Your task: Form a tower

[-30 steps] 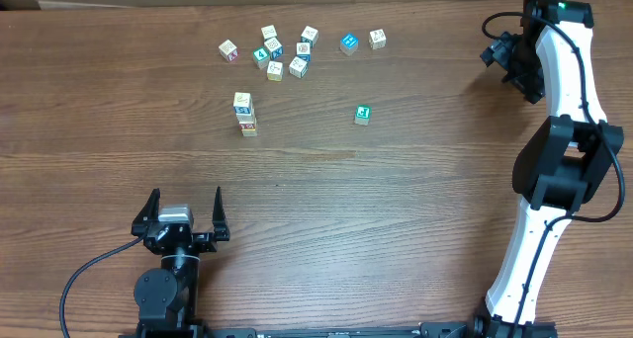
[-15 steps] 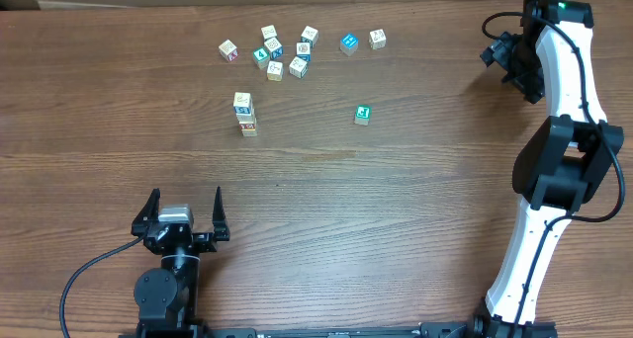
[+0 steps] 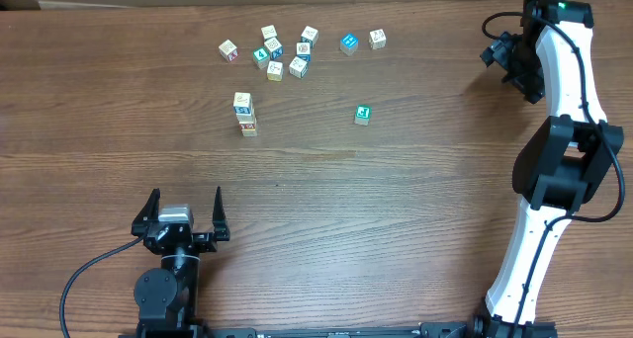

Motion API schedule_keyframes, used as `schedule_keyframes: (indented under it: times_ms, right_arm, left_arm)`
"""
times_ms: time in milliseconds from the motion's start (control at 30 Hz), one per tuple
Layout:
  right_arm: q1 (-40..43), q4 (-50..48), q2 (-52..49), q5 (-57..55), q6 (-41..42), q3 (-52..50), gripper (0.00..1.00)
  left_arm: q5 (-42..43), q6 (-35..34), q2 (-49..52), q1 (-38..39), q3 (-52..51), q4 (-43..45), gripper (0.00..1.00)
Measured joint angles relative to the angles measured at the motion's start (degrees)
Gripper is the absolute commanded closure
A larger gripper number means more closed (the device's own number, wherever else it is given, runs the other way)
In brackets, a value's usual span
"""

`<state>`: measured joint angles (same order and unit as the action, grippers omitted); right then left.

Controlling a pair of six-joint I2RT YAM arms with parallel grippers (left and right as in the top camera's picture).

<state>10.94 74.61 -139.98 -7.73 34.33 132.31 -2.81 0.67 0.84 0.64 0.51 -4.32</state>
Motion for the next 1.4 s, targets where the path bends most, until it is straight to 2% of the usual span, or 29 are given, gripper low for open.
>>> schedule_keyframes:
  times_ms: [1067, 1400]
  right_arm:
    - [-0.3, 0.0, 0.0, 0.0, 0.0, 0.0, 0.0]
    - [-5.6, 0.0, 2.7, 0.1, 0.0, 0.0, 0.0]
  left_arm:
    - [0.0, 0.0, 0.0, 0.0, 0.0, 0.0, 0.0]
    - [0.0, 0.0, 0.0, 0.0, 0.0, 0.0, 0.01]
